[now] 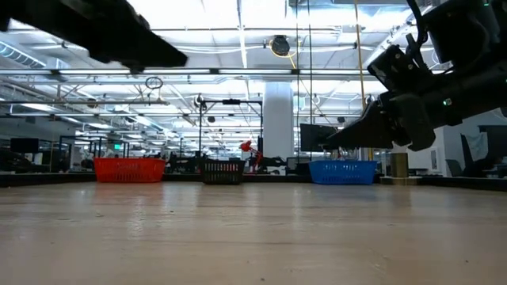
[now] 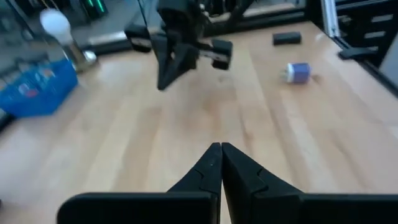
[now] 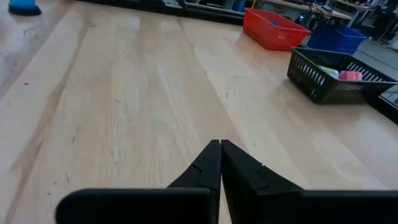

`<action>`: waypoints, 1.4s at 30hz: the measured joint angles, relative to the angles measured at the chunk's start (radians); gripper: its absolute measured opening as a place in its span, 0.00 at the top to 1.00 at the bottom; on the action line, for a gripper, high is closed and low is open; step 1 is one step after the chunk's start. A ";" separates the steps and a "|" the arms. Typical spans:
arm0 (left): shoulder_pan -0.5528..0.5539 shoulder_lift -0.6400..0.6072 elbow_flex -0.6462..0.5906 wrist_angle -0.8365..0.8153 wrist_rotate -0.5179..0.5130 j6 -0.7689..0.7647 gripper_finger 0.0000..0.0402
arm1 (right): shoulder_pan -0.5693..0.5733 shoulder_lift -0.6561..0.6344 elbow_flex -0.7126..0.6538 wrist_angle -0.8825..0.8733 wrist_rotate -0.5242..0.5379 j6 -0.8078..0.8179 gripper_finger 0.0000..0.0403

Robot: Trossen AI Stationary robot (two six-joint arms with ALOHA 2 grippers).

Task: Pick & Place Office items
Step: Put the blue hourglass into the blue bin

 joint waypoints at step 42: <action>-0.404 0.028 0.675 -1.611 0.140 -1.031 0.98 | 0.000 0.000 0.000 0.150 -0.262 -0.030 1.00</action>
